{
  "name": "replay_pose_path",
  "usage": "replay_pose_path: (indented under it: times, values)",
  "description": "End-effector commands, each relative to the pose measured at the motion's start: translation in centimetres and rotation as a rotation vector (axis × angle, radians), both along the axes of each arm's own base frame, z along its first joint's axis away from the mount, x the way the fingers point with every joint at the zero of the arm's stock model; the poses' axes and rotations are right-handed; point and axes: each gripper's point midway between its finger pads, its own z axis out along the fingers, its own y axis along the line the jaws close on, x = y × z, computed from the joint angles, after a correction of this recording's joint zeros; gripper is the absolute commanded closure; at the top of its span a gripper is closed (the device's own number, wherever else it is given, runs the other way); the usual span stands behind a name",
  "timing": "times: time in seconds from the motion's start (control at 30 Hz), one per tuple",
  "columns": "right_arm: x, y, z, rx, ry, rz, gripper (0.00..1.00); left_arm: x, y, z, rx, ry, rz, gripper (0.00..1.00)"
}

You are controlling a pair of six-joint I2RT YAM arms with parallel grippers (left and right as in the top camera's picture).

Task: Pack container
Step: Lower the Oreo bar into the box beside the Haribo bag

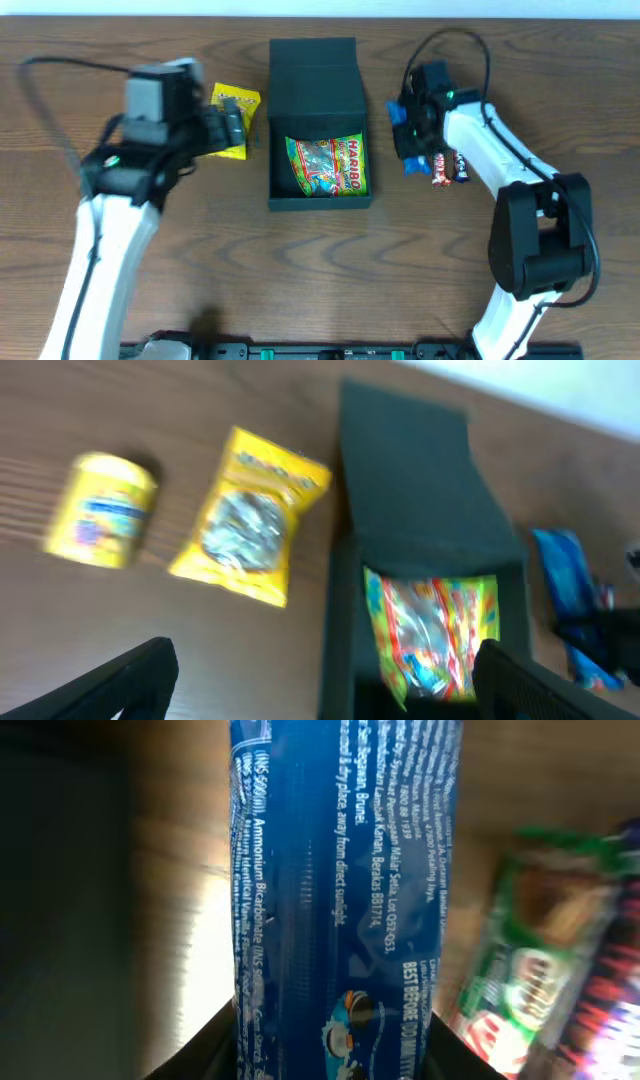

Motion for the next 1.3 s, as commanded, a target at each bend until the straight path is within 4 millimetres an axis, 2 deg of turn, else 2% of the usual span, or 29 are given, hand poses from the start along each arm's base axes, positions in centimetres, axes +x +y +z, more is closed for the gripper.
replay_pose_path:
  times: [0.0,0.1,0.2,0.37,0.5,0.57,0.83,0.97,1.07,1.13,1.27]
  values:
    - [2.4,1.6,5.5,0.037,-0.090,-0.035,0.89,-1.2,2.4,2.0,0.010,-0.048,0.054,0.05]
    - [2.3,4.3,8.8,0.092,-0.101,-0.008,0.89,-2.2,3.6,2.7,0.013,-0.057,0.086,0.05]
    - [0.8,9.1,10.0,0.182,-0.077,0.026,0.88,-2.7,3.8,2.8,0.013,-0.051,0.094,0.05]
    - [-2.8,15.3,8.5,0.214,-0.011,0.024,0.87,-3.0,3.8,2.6,-0.007,-0.035,0.111,0.05]
    - [-4.6,19.8,6.9,0.199,-0.054,0.028,0.88,-3.0,3.7,2.5,-0.010,-0.031,0.107,0.05]
    - [-5.2,21.3,6.4,0.203,-0.076,0.021,0.88,-3.1,3.5,2.5,-0.017,-0.026,0.100,0.05]
    - [-6.9,23.7,4.2,0.160,-0.091,-0.015,0.86,-3.9,3.2,1.8,-0.028,0.016,0.087,0.05]
    - [-6.8,23.7,2.9,0.133,-0.086,-0.033,0.84,-3.9,3.2,1.8,-0.030,0.017,0.086,0.05]
    - [-6.8,23.6,2.5,0.127,-0.080,-0.038,0.58,-3.9,3.2,1.8,-0.029,0.018,0.086,0.05]
    - [-6.7,23.7,2.5,0.134,-0.087,-0.036,0.33,-3.9,3.2,1.8,-0.029,0.017,0.086,0.05]
    - [-6.0,24.0,4.2,0.153,-0.121,-0.003,0.25,-3.9,3.2,1.8,-0.029,0.017,0.086,0.05]
